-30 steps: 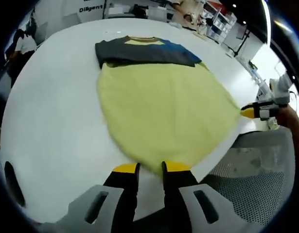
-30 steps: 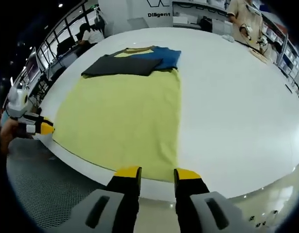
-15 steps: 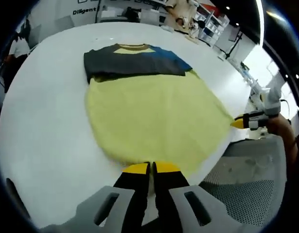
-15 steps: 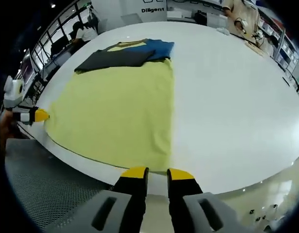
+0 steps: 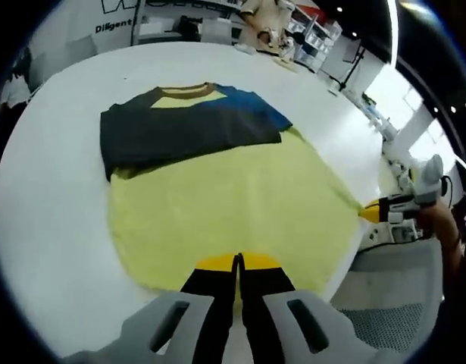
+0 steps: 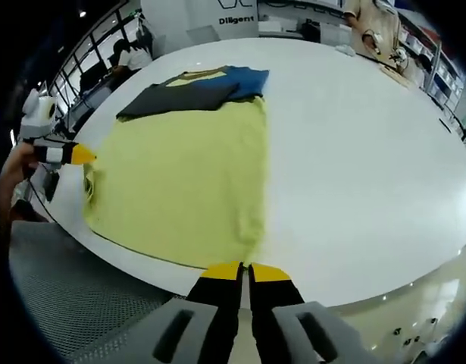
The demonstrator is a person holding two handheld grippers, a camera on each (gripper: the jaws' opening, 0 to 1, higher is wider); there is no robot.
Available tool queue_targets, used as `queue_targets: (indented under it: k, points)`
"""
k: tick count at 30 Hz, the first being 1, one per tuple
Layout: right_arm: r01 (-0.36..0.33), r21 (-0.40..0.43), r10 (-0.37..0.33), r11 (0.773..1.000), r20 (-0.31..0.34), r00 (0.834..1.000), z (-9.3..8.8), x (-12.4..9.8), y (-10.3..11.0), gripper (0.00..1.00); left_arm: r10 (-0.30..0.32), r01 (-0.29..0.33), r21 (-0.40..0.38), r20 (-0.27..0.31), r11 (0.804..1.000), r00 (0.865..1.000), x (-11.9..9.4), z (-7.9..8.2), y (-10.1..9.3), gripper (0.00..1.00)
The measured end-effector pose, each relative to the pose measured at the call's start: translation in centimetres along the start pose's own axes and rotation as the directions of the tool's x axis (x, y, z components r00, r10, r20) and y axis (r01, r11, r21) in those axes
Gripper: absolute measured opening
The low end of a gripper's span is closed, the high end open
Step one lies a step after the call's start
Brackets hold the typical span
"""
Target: Fold the garment on the visible template until the final outline fits inside the template.
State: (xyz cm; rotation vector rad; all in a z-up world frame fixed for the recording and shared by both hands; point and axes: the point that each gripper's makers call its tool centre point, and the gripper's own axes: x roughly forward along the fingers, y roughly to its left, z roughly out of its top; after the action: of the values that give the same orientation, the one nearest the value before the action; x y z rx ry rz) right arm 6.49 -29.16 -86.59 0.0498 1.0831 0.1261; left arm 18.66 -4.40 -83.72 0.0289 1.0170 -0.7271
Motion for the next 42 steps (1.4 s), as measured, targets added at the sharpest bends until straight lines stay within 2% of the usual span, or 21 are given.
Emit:
queue_targets:
  k: [2,5,7,10,13,14,17,19,20,21,26,32,37,42]
  points:
    - [0.002,0.002,-0.002,1.000,-0.001,1.000,0.0,0.0,0.0,0.00,0.002,-0.002,0.003,0.002,1.000,1.000,0.6,0.3,0.1,0.00]
    - [0.003,0.004,-0.003,1.000,0.002,1.000,0.1,-0.1,0.0,0.00,0.011,-0.010,0.029,-0.023,1.000,1.000,1.3,-0.3,0.5,0.00]
    - [0.001,0.009,-0.001,1.000,0.007,1.000,0.2,-0.1,0.1,0.00,0.017,-0.016,0.065,-0.005,0.998,1.000,1.4,-0.2,0.5,0.00]
    - [0.001,0.023,-0.001,1.000,0.012,1.000,0.3,-0.1,0.1,0.00,-0.005,0.003,0.062,0.034,0.998,0.999,1.2,0.1,0.2,0.02]
    - [-0.005,0.036,0.004,0.999,0.029,1.000,0.7,-0.2,0.2,0.00,-0.015,0.009,0.080,0.075,0.997,0.997,0.2,0.8,-0.2,0.10]
    - [-0.010,0.040,0.008,0.999,0.035,0.999,0.8,-0.2,0.2,0.01,-0.011,0.002,0.088,0.101,0.996,0.995,-0.2,1.2,-0.3,0.16]
    - [-0.027,0.051,0.024,0.998,0.051,0.998,1.2,-0.3,0.7,0.11,-0.006,-0.005,0.092,0.122,0.996,0.993,-1.2,1.1,-0.4,0.30]
    - [-0.030,0.047,0.027,0.998,0.052,0.998,1.3,-0.3,0.9,0.16,-0.003,-0.011,0.104,0.132,0.994,0.991,-1.6,1.0,-0.5,0.32]
    - [-0.029,0.042,0.027,0.999,0.051,0.998,1.3,-0.3,1.0,0.17,0.005,-0.031,0.171,0.153,0.985,0.988,-2.1,1.0,-0.4,0.33]
    - [-0.029,0.039,0.027,0.999,0.049,0.998,1.3,-0.2,1.0,0.18,0.008,-0.035,0.173,0.155,0.984,0.988,-2.2,0.9,-0.4,0.34]
    - [-0.018,0.026,0.017,0.999,0.044,0.999,1.3,-0.2,0.9,0.26,0.011,-0.031,0.148,0.137,0.989,0.991,-3.1,-0.6,-0.7,0.51]
    - [-0.016,0.026,0.015,1.000,0.044,0.999,1.3,-0.2,0.8,0.26,0.002,-0.018,0.149,0.110,0.989,0.994,-3.5,-2.4,-1.3,0.57]
    - [-0.018,0.030,0.016,0.999,0.045,0.999,1.3,-0.2,0.8,0.28,-0.017,0.007,0.132,0.080,0.991,0.997,-3.6,-3.7,-1.8,0.57]
    - [-0.021,0.032,0.020,0.999,0.048,0.999,1.3,-0.2,0.8,0.30,-0.026,0.018,0.105,0.073,0.994,0.997,-3.2,-4.5,-1.9,0.57]
